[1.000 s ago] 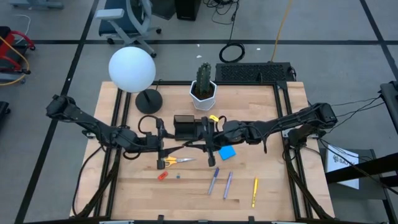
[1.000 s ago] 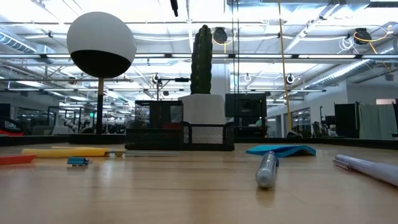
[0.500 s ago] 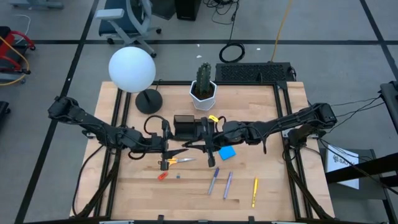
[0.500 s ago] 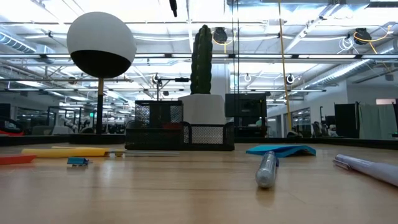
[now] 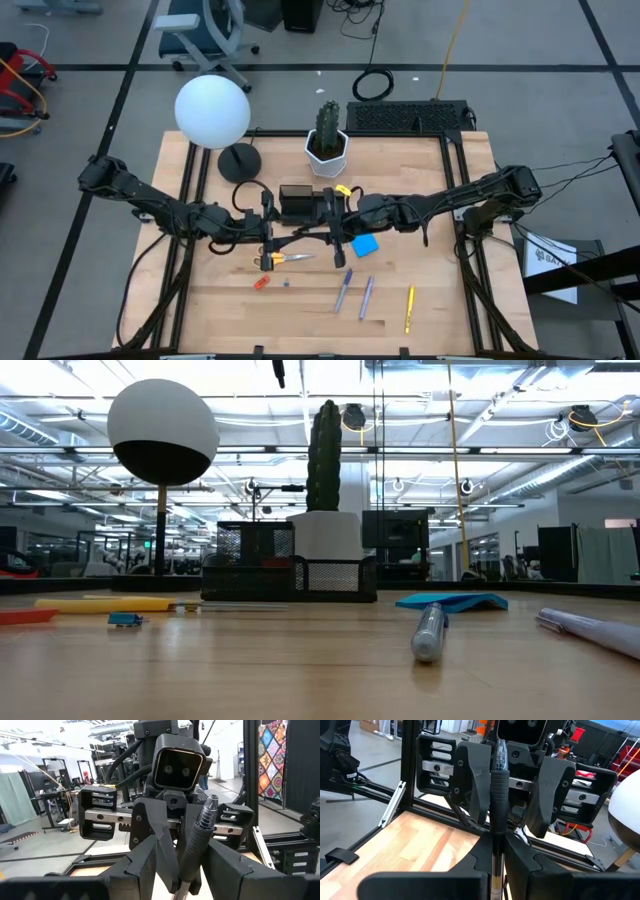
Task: Pick and place office supplies into organizer
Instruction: Put the black pen into the desk organizer
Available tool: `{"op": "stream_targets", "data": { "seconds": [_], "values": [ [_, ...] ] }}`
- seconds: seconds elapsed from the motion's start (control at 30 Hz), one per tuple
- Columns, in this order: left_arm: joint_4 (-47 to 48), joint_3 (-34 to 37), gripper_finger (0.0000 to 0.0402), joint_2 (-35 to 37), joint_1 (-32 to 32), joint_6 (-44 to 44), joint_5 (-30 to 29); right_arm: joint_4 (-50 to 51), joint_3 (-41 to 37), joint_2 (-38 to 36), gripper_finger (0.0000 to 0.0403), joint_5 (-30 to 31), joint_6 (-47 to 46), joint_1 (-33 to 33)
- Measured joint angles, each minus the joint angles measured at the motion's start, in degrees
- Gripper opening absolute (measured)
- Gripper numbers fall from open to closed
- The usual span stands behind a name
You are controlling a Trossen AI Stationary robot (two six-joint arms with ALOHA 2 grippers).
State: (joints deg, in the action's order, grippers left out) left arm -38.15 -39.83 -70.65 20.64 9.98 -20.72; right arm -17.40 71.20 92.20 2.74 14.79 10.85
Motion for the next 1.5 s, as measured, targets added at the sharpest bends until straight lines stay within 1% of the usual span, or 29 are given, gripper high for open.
{"op": "stream_targets", "data": {
  "seconds": [0.13,0.23,0.33,0.5,0.53,0.83,1.2,1.33,1.5],
  "values": [
    [0.0,0.0,0.0151,0.0,0.0,0.0,-0.03,0.01,0.0,0.0,0.0022,0.0,0.0,0.0],
    [-0.02,0.0,0.0139,0.0,0.0,0.02,-0.03,0.01,0.0,0.0,0.0023,0.02,0.0,0.0],
    [0.02,0.0,0.011,0.0,0.03,0.03,-0.01,0.03,0.0,0.0,0.0024,0.17,-0.02,-0.02],
    [0.19,0.0,0.0048,0.02,0.03,0.88,1.21,0.07,0.02,0.0,0.0024,0.12,-0.42,-0.02],
    [0.18,0.0,0.0042,0.03,0.02,1.24,1.52,0.07,0.02,0.0,0.0024,0.02,-0.44,0.0],
    [0.26,0.0,0.0042,0.06,0.0,2.4,2.36,0.25,0.02,-0.01,0.0026,-0.07,-0.22,0.02],
    [0.46,0.02,0.0043,0.09,0.0,3.06,2.68,1.78,0.09,-0.02,0.0071,0.38,-0.14,0.13],
    [0.46,0.02,0.0043,0.09,0.0,3.1,2.68,1.93,0.09,-0.07,0.0076,0.44,-0.17,0.13],
    [0.52,0.02,0.0043,0.09,0.0,4.04,2.68,6.04,0.07,-2.38,0.0077,1.35,-0.13,0.13]
  ]
}}
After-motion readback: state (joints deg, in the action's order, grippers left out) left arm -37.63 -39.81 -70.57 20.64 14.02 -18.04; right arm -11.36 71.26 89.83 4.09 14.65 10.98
